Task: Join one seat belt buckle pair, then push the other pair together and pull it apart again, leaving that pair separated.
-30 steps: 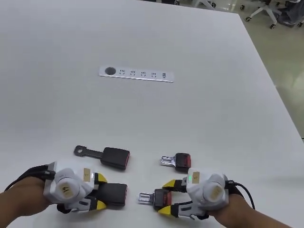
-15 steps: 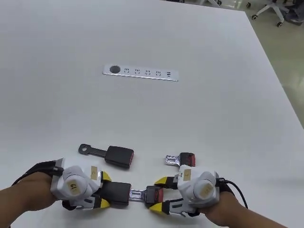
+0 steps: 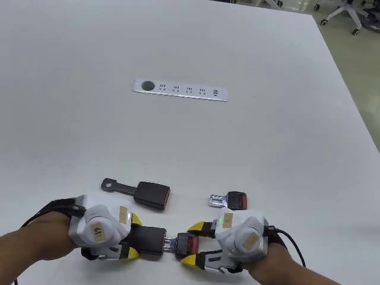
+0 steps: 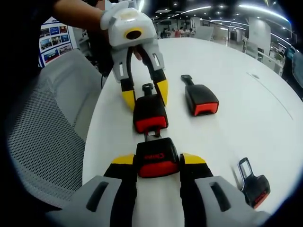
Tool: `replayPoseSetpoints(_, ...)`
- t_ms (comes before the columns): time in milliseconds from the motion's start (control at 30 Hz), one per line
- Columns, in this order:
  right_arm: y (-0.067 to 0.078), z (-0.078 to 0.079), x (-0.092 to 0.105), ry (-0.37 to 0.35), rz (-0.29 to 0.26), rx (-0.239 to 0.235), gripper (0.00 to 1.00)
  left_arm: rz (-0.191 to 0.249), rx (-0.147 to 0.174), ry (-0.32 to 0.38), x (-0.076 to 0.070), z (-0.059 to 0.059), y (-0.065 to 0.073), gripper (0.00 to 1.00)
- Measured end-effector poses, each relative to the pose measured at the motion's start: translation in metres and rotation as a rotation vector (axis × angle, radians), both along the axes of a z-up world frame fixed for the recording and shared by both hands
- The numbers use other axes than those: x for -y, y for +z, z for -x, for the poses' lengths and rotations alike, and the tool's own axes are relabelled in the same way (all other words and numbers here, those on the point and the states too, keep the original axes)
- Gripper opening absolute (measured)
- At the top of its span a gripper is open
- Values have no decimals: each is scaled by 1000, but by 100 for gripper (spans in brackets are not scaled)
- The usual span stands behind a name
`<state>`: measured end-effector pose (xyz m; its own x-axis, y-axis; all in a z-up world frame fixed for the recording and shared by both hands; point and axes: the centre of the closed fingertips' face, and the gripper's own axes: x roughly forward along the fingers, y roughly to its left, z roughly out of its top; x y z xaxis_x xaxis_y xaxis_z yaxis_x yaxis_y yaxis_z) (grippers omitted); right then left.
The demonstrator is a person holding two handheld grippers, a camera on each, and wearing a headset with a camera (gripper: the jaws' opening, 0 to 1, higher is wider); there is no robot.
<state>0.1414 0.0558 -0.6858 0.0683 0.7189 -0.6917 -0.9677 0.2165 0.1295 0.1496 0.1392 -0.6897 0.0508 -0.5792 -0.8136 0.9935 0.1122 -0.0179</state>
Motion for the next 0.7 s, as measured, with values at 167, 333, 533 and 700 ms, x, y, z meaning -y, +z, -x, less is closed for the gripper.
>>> replayPoseSetpoints(167,-3,-1,-4,4,0,-3,33,1,0,-1,0,0,0,33)
replayPoseSetpoints(333,-4,-2,-6,5,-6,-5,33,-8,3,-15,1,1,1,33)
replayPoseSetpoints(533,-2,-2,-16,11,-5,-2,33,-17,0,-27,2,1,0,33)
replayPoseSetpoints(700,-3,-3,-18,6,-9,-3,33,-17,-1,-26,1,1,-1,33)
